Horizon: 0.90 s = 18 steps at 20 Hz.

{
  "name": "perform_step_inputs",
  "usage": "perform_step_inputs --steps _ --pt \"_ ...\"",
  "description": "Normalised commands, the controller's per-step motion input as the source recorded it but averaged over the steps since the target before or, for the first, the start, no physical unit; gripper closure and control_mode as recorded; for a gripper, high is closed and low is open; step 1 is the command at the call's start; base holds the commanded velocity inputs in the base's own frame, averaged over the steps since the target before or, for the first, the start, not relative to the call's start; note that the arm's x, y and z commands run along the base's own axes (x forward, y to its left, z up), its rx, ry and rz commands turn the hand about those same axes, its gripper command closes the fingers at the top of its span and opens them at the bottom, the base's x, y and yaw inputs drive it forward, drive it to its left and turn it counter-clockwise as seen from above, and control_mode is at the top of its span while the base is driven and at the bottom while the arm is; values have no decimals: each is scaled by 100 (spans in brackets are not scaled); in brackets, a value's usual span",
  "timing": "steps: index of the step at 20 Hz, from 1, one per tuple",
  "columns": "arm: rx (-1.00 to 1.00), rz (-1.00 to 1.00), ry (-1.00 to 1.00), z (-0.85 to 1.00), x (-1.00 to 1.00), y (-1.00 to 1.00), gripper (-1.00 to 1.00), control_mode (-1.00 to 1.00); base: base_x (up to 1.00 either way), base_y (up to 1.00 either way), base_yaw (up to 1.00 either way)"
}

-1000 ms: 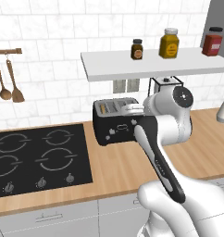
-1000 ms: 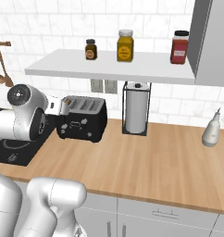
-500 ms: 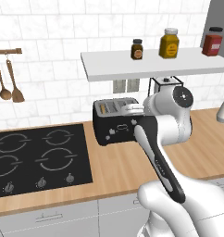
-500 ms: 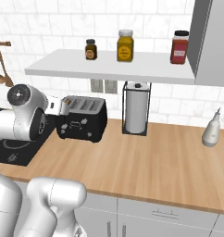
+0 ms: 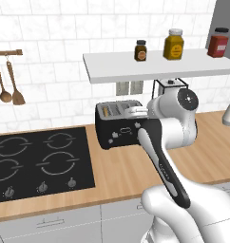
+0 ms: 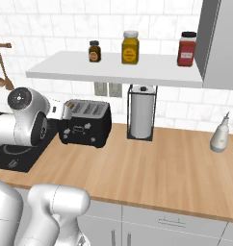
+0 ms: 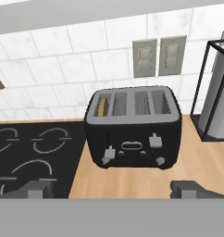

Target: Start the toaster. Once the lever pops up, take the bread to the plate on the dining counter.

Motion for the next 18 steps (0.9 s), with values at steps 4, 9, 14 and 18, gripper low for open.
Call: perform_step_inputs --steps 4,9,14,18 --pt "0 0 0 0 0 0 -100 -100 0 0 0" --pt "0 0 0 0 0 0 -100 -100 0 0 0" --pt "0 0 0 0 0 0 -100 -100 0 0 0" --pt "0 0 0 0 0 0 -100 -100 0 0 0"
